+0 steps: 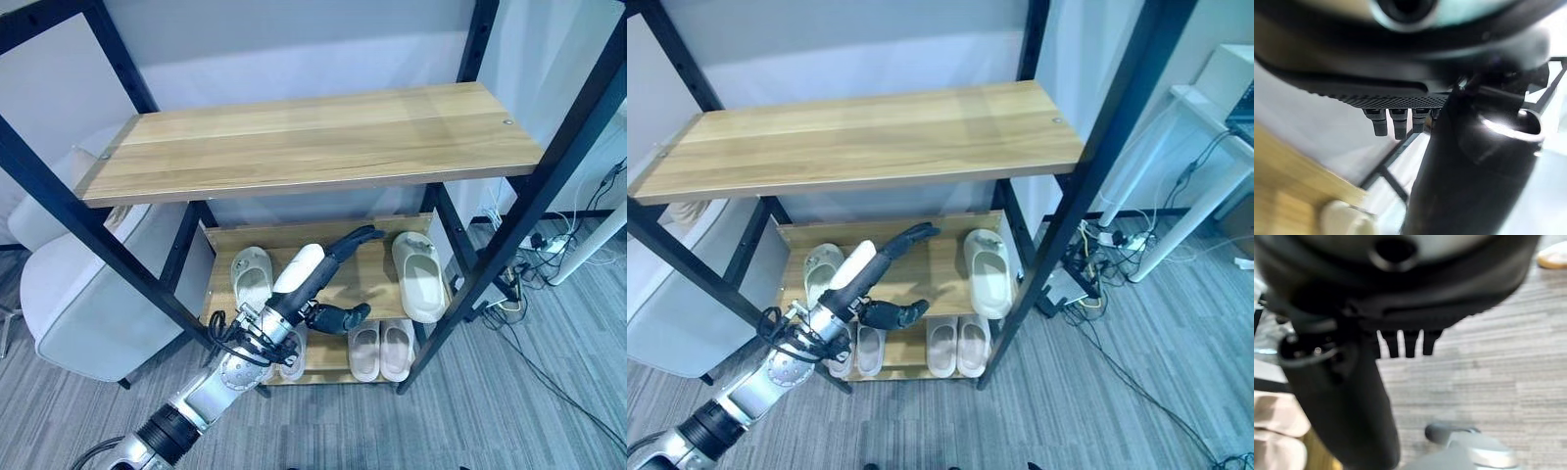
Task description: Arrange the slippers neatly on the shoe rack.
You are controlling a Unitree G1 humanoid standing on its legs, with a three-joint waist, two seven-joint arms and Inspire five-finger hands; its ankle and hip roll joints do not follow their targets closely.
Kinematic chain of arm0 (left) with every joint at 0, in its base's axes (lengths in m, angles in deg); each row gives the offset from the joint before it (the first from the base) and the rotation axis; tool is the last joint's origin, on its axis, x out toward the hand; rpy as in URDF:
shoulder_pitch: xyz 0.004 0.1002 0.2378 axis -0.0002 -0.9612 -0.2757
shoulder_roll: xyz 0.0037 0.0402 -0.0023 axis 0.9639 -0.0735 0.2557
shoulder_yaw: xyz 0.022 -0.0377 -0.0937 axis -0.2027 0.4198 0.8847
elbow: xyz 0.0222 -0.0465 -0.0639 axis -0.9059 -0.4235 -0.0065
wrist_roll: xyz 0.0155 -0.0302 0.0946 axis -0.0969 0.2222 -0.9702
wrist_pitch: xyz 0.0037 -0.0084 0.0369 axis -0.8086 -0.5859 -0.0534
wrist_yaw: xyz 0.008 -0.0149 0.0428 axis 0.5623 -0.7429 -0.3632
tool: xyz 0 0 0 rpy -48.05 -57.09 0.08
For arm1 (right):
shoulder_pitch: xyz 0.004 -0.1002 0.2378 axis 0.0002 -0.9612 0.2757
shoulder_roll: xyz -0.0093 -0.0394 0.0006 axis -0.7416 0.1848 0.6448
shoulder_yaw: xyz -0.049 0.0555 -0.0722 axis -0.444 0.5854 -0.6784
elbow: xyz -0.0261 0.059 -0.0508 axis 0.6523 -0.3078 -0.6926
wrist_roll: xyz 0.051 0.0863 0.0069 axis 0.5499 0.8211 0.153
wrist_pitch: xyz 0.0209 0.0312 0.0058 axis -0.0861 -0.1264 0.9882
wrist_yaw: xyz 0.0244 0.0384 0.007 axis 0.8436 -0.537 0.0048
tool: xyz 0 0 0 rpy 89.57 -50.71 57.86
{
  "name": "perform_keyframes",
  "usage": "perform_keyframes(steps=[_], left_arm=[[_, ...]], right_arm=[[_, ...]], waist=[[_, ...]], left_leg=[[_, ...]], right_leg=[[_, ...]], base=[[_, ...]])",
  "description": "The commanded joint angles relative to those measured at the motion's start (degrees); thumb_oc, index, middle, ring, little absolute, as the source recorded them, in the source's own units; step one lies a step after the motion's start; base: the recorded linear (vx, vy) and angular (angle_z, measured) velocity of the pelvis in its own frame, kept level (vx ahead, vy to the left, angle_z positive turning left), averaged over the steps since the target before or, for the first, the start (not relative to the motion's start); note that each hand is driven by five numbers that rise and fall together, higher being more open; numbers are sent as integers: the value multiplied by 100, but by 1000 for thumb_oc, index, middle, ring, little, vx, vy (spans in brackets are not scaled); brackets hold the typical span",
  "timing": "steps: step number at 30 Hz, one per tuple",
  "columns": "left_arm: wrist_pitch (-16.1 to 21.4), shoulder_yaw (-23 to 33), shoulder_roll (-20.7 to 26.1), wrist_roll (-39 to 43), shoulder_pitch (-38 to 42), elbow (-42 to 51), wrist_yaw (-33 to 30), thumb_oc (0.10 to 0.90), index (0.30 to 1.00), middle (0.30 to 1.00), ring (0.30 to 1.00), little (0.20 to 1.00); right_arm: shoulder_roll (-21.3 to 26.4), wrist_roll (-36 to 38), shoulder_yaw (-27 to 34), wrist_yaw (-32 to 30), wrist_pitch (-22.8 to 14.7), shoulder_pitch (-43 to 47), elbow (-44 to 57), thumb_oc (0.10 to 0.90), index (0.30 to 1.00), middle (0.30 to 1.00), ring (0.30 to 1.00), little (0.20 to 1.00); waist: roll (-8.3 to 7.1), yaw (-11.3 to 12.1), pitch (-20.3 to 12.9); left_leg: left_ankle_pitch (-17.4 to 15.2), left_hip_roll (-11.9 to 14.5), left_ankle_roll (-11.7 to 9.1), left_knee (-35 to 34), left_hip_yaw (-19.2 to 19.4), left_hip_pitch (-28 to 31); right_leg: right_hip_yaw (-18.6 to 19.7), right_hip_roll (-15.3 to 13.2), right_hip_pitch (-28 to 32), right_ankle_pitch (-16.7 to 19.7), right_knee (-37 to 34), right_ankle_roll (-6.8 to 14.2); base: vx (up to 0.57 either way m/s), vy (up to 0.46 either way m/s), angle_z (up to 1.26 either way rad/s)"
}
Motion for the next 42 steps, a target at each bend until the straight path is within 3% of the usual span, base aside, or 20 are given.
perform_keyframes(steps=[1, 9, 17, 28, 42], left_arm=[[187, 729, 122, -639, 973, -268, -996, 800, 900, 900, 900, 900], [-18, 1389, 621, -1071, 635, -746, -1608, 800, 900, 900, 900, 900], [-222, 2140, 641, -809, 346, -1373, -2039, 800, 900, 900, 900, 900], [-115, 2256, 532, 4, 420, -1962, -1947, 800, 900, 900, 900, 900], [-189, 2124, 529, 132, 695, -2404, -1949, 800, 900, 900, 900, 900]], right_arm=[[63, 85, 89, -238, -100, -113, 82, 800, 900, 900, 900, 900], [107, 389, 429, -262, -165, -198, -156, 800, 900, 900, 900, 900], [188, 301, 447, -288, -160, -253, -245, 800, 900, 900, 900, 900], [272, 225, 289, -331, -201, 7, -39, 800, 900, 900, 900, 900], [260, 262, 275, -401, -210, 141, -62, 800, 900, 900, 900, 900]], waist=[[-207, 60, -326], [-75, 129, -463], [-29, 163, -558], [16, 139, -576], [-46, 143, -620]], left_leg=[[-204, -170, -204, 12, -10, -392], [-172, -188, -183, 12, 64, -668], [-153, -226, -191, 12, 64, -786], [-79, -240, -191, 12, 102, -1078], [15, -196, -195, 12, 160, -1455]], right_leg=[[27, -285, -450, -5, 32, 666], [94, -299, -781, 60, 32, 688], [120, -319, -928, 87, 32, 662], [173, -360, -1274, 194, 32, 648], [266, -366, -1707, 331, 32, 637]], base=[[-19, 17, -6], [17, 15, -11], [20, 12, -3], [-6, 5, -4], [2, -3, -5]])
